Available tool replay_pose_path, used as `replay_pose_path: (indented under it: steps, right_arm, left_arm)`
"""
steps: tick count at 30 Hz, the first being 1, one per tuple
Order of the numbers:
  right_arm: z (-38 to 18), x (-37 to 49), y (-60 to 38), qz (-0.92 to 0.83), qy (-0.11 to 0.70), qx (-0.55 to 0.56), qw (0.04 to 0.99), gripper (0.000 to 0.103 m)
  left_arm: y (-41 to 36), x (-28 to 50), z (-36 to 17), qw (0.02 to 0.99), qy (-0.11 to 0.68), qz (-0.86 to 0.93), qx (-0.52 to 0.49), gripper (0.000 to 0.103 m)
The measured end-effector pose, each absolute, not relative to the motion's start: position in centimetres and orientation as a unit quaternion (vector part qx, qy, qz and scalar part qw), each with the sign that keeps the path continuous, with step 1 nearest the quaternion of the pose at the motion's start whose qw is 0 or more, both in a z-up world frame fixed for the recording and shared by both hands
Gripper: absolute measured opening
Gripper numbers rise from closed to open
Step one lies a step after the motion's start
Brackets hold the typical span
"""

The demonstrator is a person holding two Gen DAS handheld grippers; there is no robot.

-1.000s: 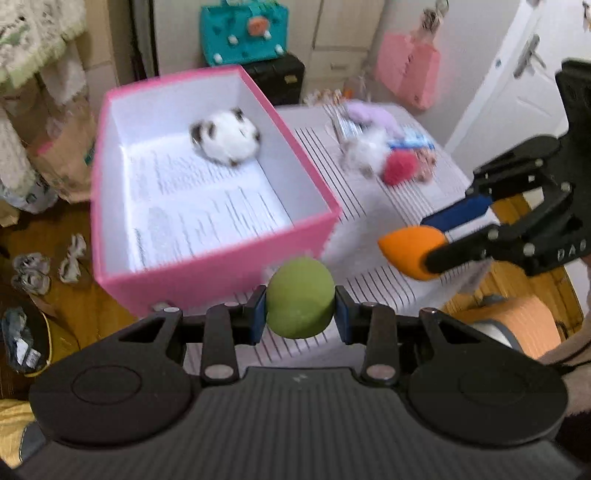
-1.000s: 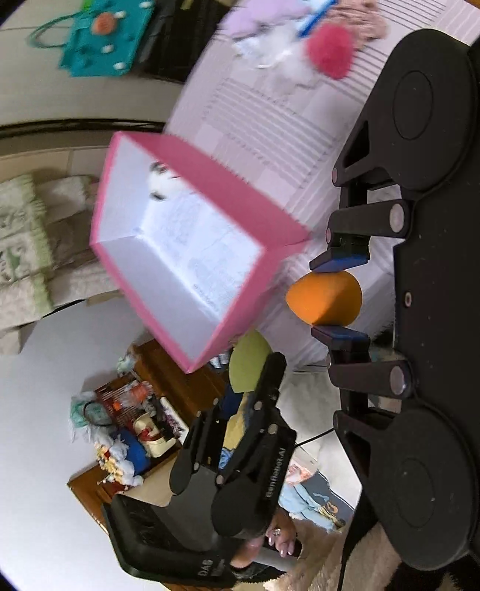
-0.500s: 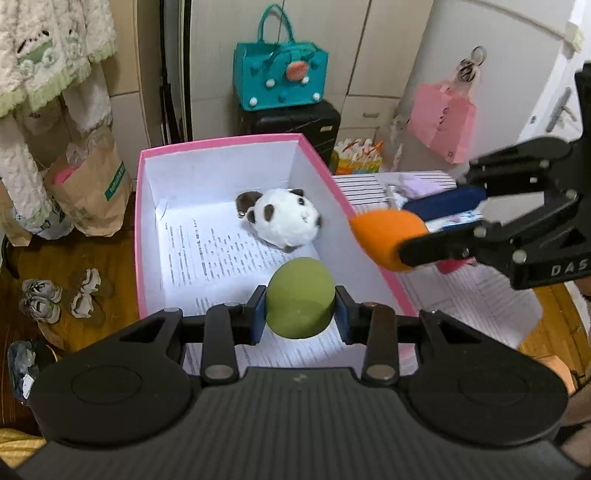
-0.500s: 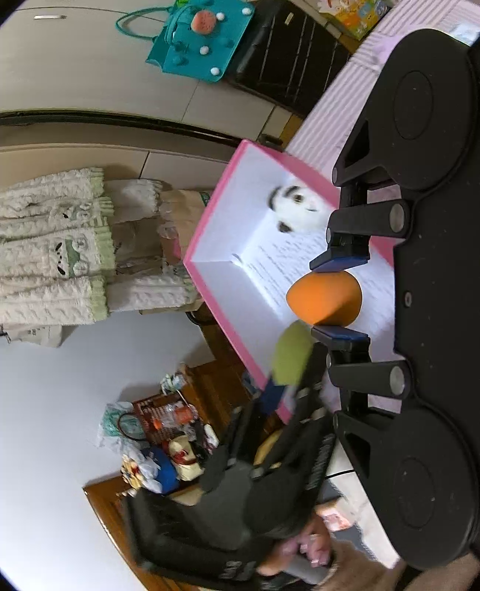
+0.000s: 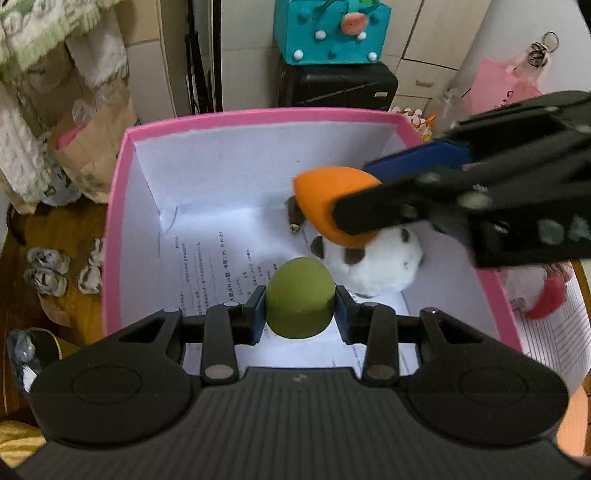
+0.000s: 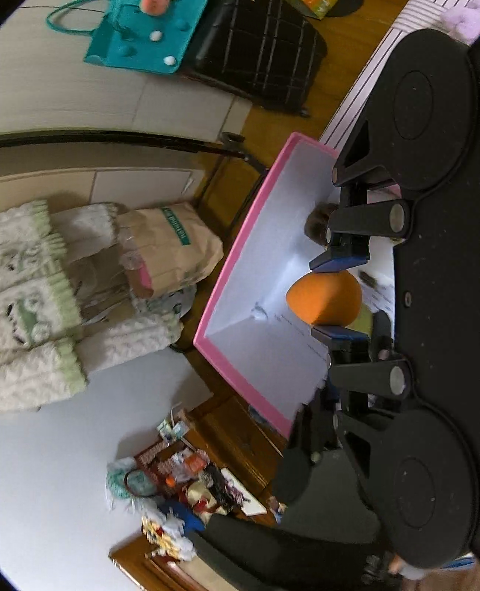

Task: Organize soft objects
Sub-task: 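Lower both sponges into the pink box beside the panda and open both tools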

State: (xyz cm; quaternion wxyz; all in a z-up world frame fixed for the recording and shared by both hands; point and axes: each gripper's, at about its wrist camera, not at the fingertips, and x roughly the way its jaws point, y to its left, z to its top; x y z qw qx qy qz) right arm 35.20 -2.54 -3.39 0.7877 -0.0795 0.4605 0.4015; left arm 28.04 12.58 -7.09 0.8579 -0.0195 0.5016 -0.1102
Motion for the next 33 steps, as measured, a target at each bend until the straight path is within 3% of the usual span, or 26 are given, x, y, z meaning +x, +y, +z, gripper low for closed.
replay_pose_path:
  steps: [15,33]
  right_arm:
    - [-6.6,37.3,0.6,0.386,0.459,-0.146,0.787,0.040]
    - [-3.2,34.6,-5.0,0.358,0.418,-0.107,0.828,0.044]
  left_arm:
    - [12.4,30.3,-9.6,0.846,0.522,-0.105,-0.027,0.037]
    - [11.6,31.8,-10.0,0.844,0.529,-0.080,-0.032,0.042]
